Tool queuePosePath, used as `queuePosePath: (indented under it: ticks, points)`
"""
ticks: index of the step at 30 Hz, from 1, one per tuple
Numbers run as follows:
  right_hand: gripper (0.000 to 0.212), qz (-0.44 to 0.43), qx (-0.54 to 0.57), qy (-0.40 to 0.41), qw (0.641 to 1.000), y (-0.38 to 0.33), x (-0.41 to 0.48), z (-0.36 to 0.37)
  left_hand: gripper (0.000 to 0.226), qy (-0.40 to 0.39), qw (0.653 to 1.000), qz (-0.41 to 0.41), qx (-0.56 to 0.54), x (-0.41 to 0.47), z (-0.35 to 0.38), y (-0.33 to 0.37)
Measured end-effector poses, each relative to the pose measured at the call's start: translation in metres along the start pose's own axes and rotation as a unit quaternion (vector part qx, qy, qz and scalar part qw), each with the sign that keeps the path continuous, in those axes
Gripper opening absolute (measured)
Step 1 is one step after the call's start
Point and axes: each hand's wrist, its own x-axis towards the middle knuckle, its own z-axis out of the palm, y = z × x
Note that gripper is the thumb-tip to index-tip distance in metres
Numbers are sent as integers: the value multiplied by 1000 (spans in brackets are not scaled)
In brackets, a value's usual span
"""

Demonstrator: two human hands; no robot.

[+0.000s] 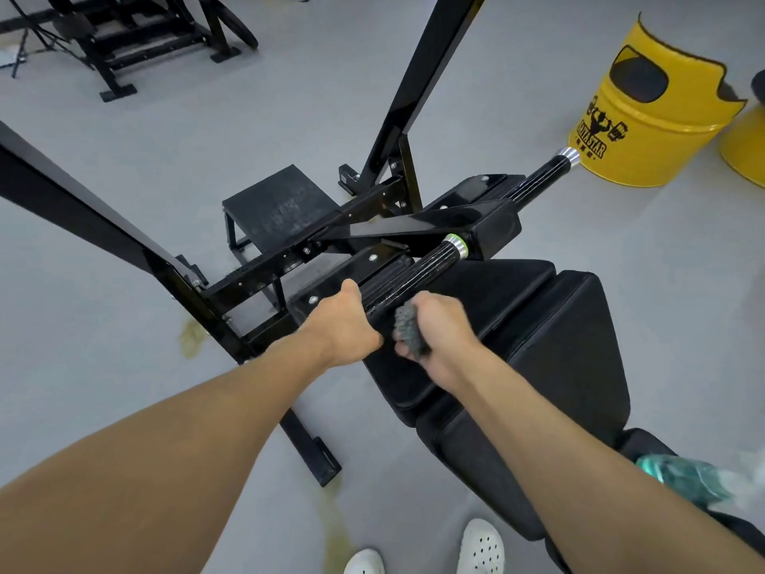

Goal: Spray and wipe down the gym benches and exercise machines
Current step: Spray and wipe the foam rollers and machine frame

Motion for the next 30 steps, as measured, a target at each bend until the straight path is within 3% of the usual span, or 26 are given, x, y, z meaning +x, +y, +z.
queuePosePath:
  ticks: [3, 7, 9, 14, 16, 18, 21, 23, 26, 30]
  points:
    - [30, 6, -66, -109, 992, 23, -13, -5, 45, 26, 1000, 8, -15, -1, 5, -3]
    - [26, 11, -141, -64, 988, 51, -8, -33, 46, -11, 991, -10, -135, -5, 2, -8]
    - [26, 34, -110, -58, 992, 54, 2, -54, 51, -32, 967, -34, -250, -11, 7, -12]
    - [40, 71, 17, -157, 985, 45, 20, -106, 57, 45, 915, -31, -400, -15, 25, -15]
    - [44, 72, 9, -174, 982, 40, 28, -122, 57, 63, 911, -43, -405, -21, 38, -22]
    - [44, 52, -29, -169, 984, 34, 39, -137, 46, 62, 935, -71, -341, -31, 60, -36]
    - [54, -44, -205, -70, 975, 18, 58, -159, 16, 37, 970, -73, -228, -25, 90, -48]
    - [39, -127, -330, 34, 935, 2, 76, -172, 15, 9, 983, -36, -178, -4, 102, -36]
    - [6, -225, -464, 97, 852, -22, 112, -194, 27, -37, 995, 12, -92, 33, 119, -4]
    - [38, -274, -616, 51, 737, -37, 154, -221, 59, -144, 989, 12, 15, 69, 152, 29]
